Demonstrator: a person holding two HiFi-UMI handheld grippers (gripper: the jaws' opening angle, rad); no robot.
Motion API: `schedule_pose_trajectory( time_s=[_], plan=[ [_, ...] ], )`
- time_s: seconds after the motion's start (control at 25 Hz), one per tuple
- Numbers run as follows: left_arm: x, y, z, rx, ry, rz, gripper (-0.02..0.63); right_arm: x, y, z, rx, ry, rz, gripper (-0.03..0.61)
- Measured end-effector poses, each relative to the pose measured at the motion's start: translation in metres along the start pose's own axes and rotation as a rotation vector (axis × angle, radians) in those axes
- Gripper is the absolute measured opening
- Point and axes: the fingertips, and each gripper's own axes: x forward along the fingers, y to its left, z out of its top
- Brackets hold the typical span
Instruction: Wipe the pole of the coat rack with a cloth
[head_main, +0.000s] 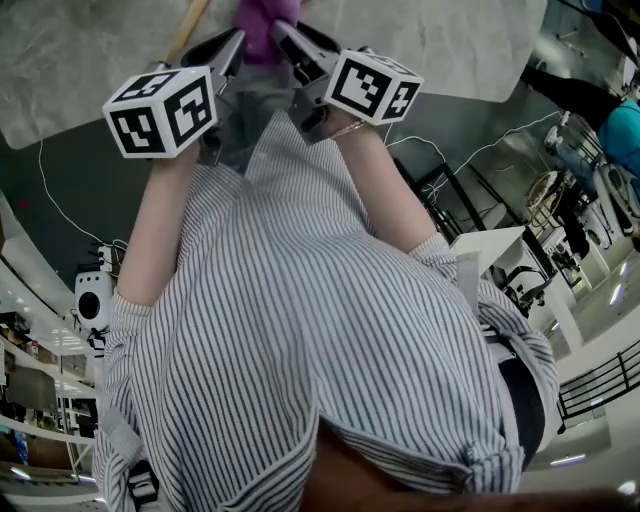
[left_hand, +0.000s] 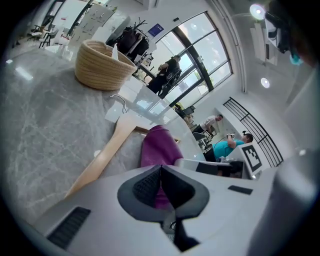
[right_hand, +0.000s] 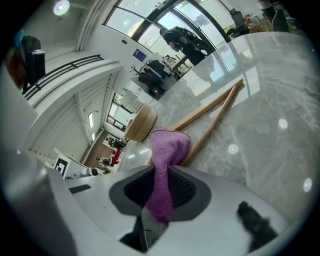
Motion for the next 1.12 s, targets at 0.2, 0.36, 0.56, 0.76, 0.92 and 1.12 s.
schedule_pose_trajectory(
  time_s=[0.2, 0.36, 0.56, 0.76, 0.92, 1.12],
  plan=[
    [-0.012, 0.006, -0.01, -0.01, -0.003, 0.005, 0.014, 0.002, 0.009, -0.013, -0.01, 0.008, 0.004, 0.075],
    [-0.029, 0.016, -0.015, -0.019, -0.016, 0.01, 0.014, 0.008, 0.022, -0.026, -0.019, 0.017, 0.008, 0.075],
    [-0.047, 0.022, -0.023, -0.03, -0.023, 0.017, 0.014, 0.01, 0.039, -0.039, -0.031, 0.027, 0.018, 0.075],
    [-0.057, 0.031, -0.038, -0.049, -0.023, 0.027, 0.014, 0.012, 0.047, -0.055, -0.033, 0.041, 0.028, 0.075],
    [-0.069, 0.037, -0.045, -0.056, -0.023, 0.032, 0.014, 0.017, 0.058, -0.066, -0.04, 0.053, 0.04, 0.075],
    [-0.074, 0.037, -0.044, -0.061, -0.039, 0.048, 0.014, 0.016, 0.064, -0.069, -0.048, 0.071, 0.055, 0.075]
  ],
)
